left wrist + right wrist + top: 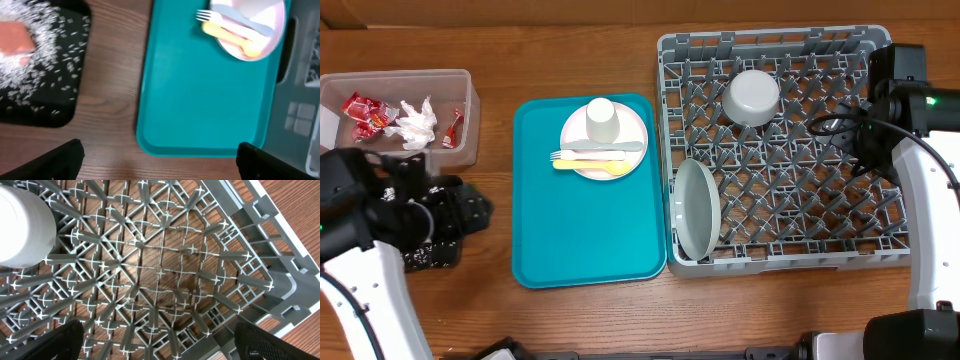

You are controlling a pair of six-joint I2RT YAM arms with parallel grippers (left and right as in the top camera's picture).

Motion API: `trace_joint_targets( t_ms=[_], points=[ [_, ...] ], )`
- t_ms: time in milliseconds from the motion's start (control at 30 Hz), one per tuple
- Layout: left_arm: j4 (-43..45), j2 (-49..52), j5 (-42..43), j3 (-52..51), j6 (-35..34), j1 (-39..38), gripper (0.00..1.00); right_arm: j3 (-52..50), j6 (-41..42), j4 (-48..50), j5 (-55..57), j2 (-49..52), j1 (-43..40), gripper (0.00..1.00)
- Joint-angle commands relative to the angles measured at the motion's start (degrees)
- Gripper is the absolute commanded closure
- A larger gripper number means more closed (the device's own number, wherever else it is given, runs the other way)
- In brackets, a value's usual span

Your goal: Sort waste into correct bins and load items into the dishwasher rack

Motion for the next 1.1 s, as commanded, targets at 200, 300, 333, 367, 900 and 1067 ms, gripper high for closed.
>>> trace_joint_targets(
  t_ms=[200, 300, 333, 367, 900, 1067],
  points=[
    [0.2, -5.4, 1.0, -0.4, 0.5, -11.7, 0.00, 0.7, 0.0, 0.3, -0.1, -0.2, -0.1, 0.00],
    [0.2, -6.4, 1.0, -0.4, 0.5, -11.0, 0.00, 0.7, 0.0, 0.3, -0.1, -0.2, -0.1, 0.00],
    [0.2, -6.5, 1.0, -0.4, 0.5, -10.6, 0.00, 0.7, 0.0, 0.3, -0.1, -0.2, -0.1, 0.00],
    [0.2, -6.7, 1.0, -0.4, 0.5, -10.1, 0.00, 0.7, 0.0, 0.3, -0.1, -0.2, -0.1, 0.00],
    [0.2, -5.6, 1.0, -0.4, 0.5, 0.5, 0.00, 0.7, -0.1, 1.2, -29.2, -0.2, -0.1, 0.00],
    [0.2, -4.7, 1.0, -0.4, 0.5, 0.5, 0.00, 0.8, -9.3, 6.7, -48.0, -0.3, 0.0, 0.00]
  ],
)
